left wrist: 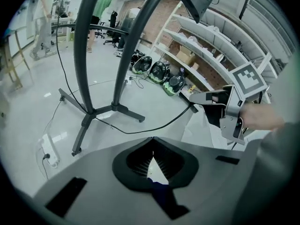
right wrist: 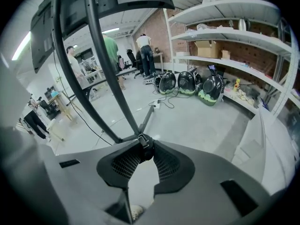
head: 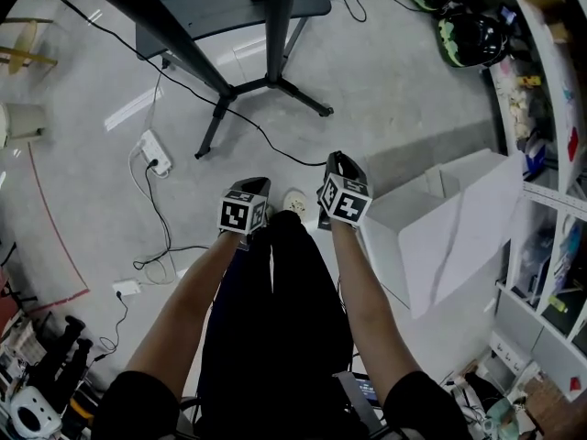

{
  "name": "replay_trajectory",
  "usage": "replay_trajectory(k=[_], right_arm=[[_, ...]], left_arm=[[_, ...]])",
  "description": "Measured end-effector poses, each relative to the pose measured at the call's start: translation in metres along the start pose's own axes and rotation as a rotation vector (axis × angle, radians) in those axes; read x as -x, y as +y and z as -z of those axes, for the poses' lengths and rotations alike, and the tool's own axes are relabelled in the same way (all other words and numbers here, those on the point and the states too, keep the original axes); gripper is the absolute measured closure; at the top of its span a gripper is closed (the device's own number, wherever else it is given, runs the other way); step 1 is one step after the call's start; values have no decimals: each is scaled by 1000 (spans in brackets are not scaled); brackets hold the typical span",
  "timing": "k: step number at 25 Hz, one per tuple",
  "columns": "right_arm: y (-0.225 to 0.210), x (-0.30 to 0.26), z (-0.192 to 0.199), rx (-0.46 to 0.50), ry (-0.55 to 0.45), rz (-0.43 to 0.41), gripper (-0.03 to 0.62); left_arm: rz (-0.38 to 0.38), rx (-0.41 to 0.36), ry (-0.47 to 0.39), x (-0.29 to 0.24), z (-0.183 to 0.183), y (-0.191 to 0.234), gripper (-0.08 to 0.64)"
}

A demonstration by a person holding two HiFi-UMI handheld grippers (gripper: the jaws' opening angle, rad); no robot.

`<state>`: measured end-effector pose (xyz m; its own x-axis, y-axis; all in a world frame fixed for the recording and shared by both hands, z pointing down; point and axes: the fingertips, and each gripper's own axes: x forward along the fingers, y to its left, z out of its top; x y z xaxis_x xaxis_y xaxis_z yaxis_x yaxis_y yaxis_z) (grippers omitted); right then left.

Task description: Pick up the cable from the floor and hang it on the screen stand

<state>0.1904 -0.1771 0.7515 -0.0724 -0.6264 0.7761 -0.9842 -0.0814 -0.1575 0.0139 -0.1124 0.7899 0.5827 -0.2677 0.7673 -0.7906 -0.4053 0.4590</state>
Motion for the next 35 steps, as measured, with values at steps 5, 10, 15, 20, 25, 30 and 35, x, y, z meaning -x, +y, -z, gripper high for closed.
replay_trajectory(k=[5,10,15,20,25,30,35], right_arm=[[0,33,-20,-24,-50,25,491],[4,65,-40,-72,-93,55,491],[17,96,-66,-77,-145,33,491],[22,126,-103,-31,-208,5,491],[38,145,-137,-50,-247,-82,491],[57,167,-170,0,-305,-120,491],[67,195,-196,53,-352,-150,491]], left_arm=[[12,-68,-56,20,-22,-29,552],[19,-143,-122,45,-46,-52,552],[26,-170,-184,75,-66,-73,552],[28,-170,-233,100,-79,-92,552],[26,-190,-254,118,-87,-105,552],[62,-185,-290,133,-105,-125,552],[100,-227,-357,153,-139,-153,552]])
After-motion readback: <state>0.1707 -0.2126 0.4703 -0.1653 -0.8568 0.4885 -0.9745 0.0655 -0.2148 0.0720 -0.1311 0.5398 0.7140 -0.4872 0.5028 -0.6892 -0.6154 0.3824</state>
